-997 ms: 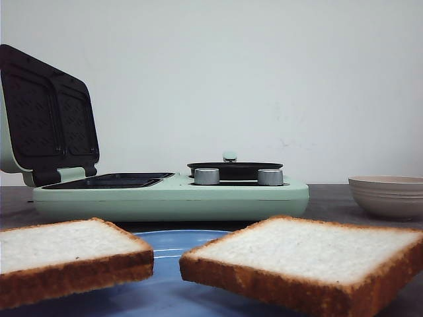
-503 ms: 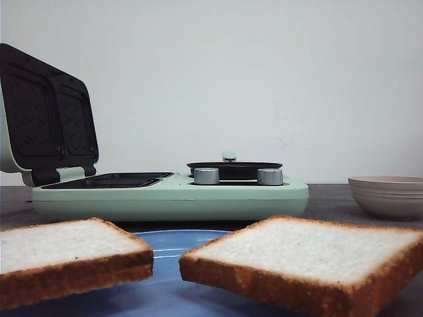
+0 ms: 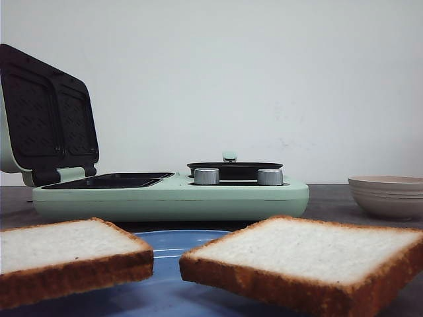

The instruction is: Make breakfast with bread and shrimp

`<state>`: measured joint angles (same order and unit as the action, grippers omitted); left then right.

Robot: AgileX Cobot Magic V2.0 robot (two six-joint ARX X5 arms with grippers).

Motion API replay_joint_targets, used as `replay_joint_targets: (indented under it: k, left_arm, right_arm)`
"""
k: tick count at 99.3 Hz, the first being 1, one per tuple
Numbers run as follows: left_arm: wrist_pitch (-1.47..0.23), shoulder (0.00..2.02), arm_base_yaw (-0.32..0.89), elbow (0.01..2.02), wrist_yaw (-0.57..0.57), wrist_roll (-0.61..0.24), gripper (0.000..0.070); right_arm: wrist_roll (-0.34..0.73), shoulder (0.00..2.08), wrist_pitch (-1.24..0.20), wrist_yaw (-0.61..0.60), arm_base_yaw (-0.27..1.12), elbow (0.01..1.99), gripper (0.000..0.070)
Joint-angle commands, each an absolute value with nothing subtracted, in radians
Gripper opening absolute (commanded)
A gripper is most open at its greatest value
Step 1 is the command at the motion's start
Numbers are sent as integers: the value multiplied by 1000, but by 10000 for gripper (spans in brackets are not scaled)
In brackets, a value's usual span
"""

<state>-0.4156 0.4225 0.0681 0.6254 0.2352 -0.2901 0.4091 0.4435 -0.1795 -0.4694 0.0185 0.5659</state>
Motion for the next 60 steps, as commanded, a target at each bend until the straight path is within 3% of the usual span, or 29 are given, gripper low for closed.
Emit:
replay_joint_targets:
  k: [1, 6, 34, 60]
  left_arm:
    - [-416, 425, 84, 648, 237, -258, 419]
    - [-421, 425, 95, 649, 237, -258, 437]
    - [-647, 496, 110, 649, 239, -258, 435]
    - [-740, 613, 122, 649, 349, -301, 435]
  right_arm:
    - [403, 473, -208, -505, 18, 598, 399]
    - [405, 490, -237, -521, 20, 611, 437]
    - [408, 520, -451, -555, 31, 624, 442]
    - [408, 573, -651, -686, 61, 624, 442]
